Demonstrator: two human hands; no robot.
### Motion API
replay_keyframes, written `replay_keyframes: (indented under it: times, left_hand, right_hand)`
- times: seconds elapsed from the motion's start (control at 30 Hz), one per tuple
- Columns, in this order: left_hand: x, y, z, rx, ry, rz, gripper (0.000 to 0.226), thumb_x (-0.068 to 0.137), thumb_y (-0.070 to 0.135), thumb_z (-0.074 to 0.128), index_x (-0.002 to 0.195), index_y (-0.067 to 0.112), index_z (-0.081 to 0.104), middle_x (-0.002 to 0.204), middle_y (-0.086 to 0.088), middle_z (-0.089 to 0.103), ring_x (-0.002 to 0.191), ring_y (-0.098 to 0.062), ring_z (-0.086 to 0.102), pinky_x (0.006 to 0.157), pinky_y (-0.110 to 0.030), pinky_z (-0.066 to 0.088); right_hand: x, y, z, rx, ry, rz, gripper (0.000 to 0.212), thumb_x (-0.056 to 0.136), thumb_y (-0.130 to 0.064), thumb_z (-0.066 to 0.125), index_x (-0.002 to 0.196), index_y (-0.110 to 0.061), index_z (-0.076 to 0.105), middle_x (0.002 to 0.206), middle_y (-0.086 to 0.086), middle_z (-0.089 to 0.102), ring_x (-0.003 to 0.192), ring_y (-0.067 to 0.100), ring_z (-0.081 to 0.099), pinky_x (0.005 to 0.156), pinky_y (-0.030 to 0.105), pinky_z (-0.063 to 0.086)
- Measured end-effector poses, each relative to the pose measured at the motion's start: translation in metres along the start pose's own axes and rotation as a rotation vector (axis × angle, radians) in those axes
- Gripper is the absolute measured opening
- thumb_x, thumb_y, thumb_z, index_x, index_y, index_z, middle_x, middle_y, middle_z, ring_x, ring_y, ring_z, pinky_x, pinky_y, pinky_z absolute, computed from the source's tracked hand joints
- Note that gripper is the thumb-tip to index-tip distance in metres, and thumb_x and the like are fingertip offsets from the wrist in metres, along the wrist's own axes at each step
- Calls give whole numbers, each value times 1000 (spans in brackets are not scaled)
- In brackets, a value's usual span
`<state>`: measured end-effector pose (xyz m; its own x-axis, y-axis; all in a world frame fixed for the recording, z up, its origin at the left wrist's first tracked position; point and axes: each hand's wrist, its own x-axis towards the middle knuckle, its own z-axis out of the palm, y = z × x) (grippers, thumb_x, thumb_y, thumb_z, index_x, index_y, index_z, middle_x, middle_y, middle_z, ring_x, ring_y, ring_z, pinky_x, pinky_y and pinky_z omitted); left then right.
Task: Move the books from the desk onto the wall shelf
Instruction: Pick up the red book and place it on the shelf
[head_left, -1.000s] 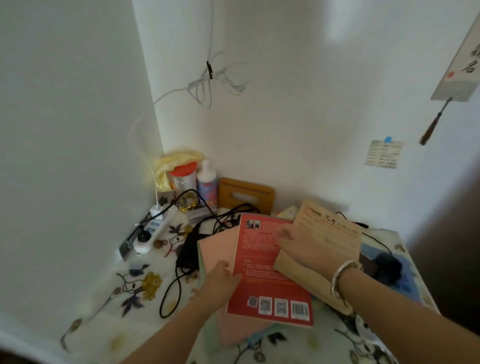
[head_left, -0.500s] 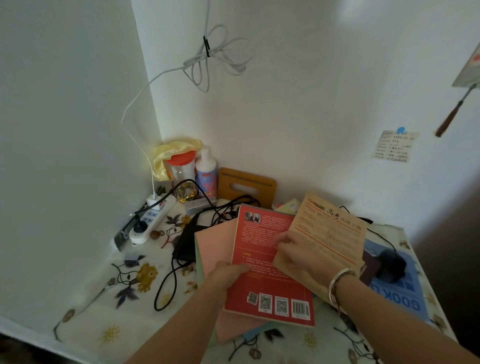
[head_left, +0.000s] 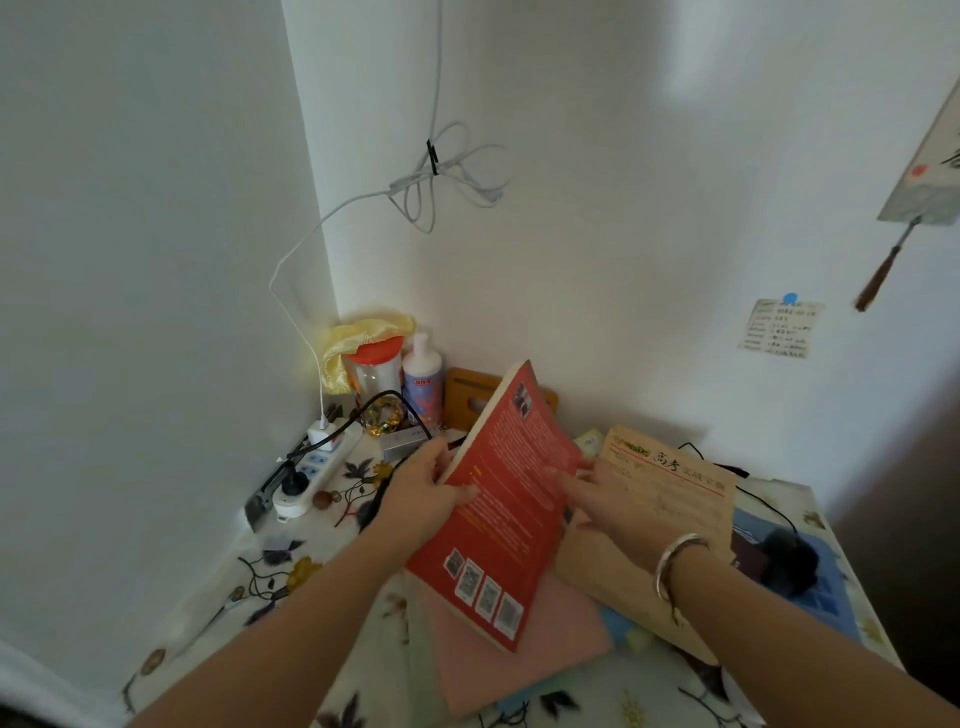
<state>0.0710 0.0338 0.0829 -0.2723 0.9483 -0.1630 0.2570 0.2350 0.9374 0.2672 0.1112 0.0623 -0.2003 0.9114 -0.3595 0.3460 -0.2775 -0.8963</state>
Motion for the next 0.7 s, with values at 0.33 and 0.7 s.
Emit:
replay_keyframes:
  times: [0.33, 0.7]
  left_hand:
    - [-49, 59, -134, -122, 10, 234, 31, 80, 7, 71, 78, 11, 40, 95, -16, 73, 74, -36, 72, 54, -34, 57]
    - [-82, 142, -271, -271, 243, 436, 28, 84, 11, 67, 98, 2, 45, 104, -19, 71, 83, -34, 71, 68, -40, 61]
  right_hand:
    - [-23, -79, 43, 518, -317, -111, 53, 80, -30, 73, 128, -16, 56, 121, 11, 68, 111, 31, 66, 92, 50, 53]
    - [-152, -285, 108, 501, -288, -780, 30, 90, -25, 62, 116, -11, 63, 106, 9, 74, 94, 25, 73, 81, 39, 59]
